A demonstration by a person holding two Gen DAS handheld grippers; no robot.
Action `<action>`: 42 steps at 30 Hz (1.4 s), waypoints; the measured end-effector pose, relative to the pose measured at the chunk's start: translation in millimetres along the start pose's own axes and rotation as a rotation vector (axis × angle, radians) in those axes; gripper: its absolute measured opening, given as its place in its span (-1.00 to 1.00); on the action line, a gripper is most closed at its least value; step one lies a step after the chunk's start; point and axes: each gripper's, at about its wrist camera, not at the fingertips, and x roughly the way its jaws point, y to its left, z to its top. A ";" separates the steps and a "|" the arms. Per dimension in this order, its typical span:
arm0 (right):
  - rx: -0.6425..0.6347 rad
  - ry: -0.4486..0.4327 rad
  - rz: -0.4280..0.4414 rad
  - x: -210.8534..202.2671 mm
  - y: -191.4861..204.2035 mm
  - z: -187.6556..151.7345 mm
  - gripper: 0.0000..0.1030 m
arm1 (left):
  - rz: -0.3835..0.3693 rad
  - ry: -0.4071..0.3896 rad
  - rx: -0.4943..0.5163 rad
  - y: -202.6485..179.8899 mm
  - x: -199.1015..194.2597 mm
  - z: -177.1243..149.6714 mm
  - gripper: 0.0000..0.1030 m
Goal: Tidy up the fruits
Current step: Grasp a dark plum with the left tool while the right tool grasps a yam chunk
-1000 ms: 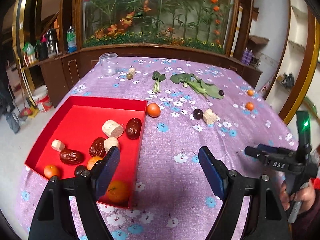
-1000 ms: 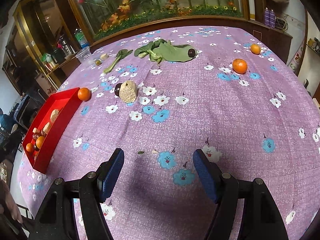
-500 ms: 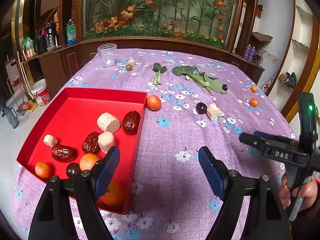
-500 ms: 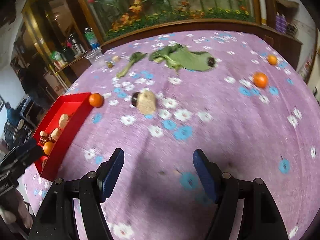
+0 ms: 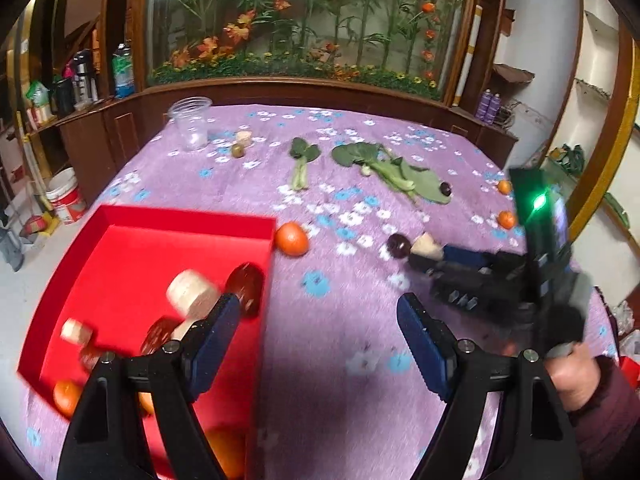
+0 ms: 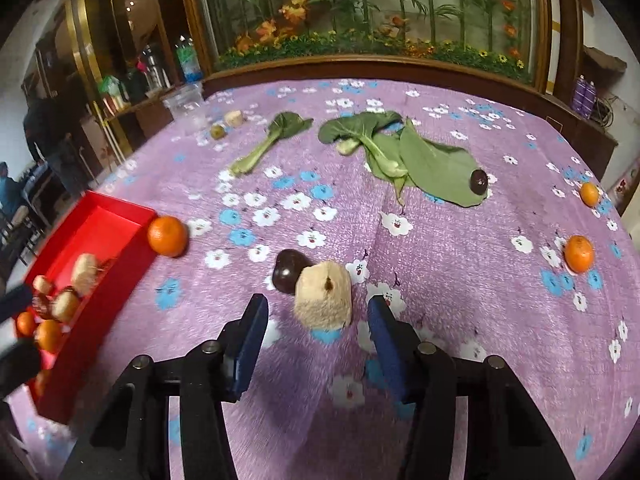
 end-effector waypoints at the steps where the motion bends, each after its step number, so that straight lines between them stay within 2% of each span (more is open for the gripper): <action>1: 0.006 0.003 -0.001 2.6 -2.3 0.0 0.02 | -0.012 -0.001 0.005 -1.3 3.7 3.1 0.55; 2: 0.016 0.008 -0.002 5.5 -4.9 0.2 -0.03 | -0.018 0.001 0.008 -2.5 8.1 6.7 0.55; 4: 0.035 -0.005 0.018 4.5 -9.6 1.8 -0.26 | -0.025 0.015 0.006 -5.9 18.8 11.4 0.55; 9: 0.056 -0.012 0.039 1.1 -18.0 -2.0 -0.29 | -0.061 0.069 0.005 -15.5 50.1 21.0 0.55; 16: 0.070 -0.007 0.015 -16.8 -29.6 -10.8 -0.32 | -0.097 0.108 0.078 -40.3 90.0 34.7 0.53; 17: 0.082 -0.009 0.027 -19.3 -33.7 -12.8 -0.32 | -0.102 0.114 0.094 -44.5 95.7 35.7 0.50; 20: 0.130 -0.022 0.058 -24.2 -46.2 -15.3 -0.28 | -0.144 0.149 0.143 -55.6 116.9 37.0 0.21; 22: 0.149 -0.032 0.068 -26.1 -52.3 -14.8 -0.28 | -0.164 0.181 0.162 -60.2 130.2 35.6 -0.19; 27: 0.176 -0.034 0.090 -27.1 -59.2 -13.5 -0.28 | -0.211 0.210 0.164 -65.7 148.0 33.3 -0.23; 32: 0.187 -0.013 0.127 -19.6 -58.4 -13.6 -0.25 | -0.219 0.194 0.171 -69.0 153.3 38.5 -0.23; 35: 0.184 -0.013 0.129 -16.1 -56.0 -14.4 -0.22 | -0.205 0.184 0.183 -72.0 154.4 38.7 -0.31; 36: 0.181 -0.014 0.126 -15.4 -55.3 -14.7 -0.22 | -0.186 0.179 0.194 -73.7 154.3 37.9 -0.51; 42: 0.164 -0.051 0.121 -20.7 -52.1 -14.5 -0.34 | -0.152 0.172 0.176 -69.8 144.5 33.5 -0.55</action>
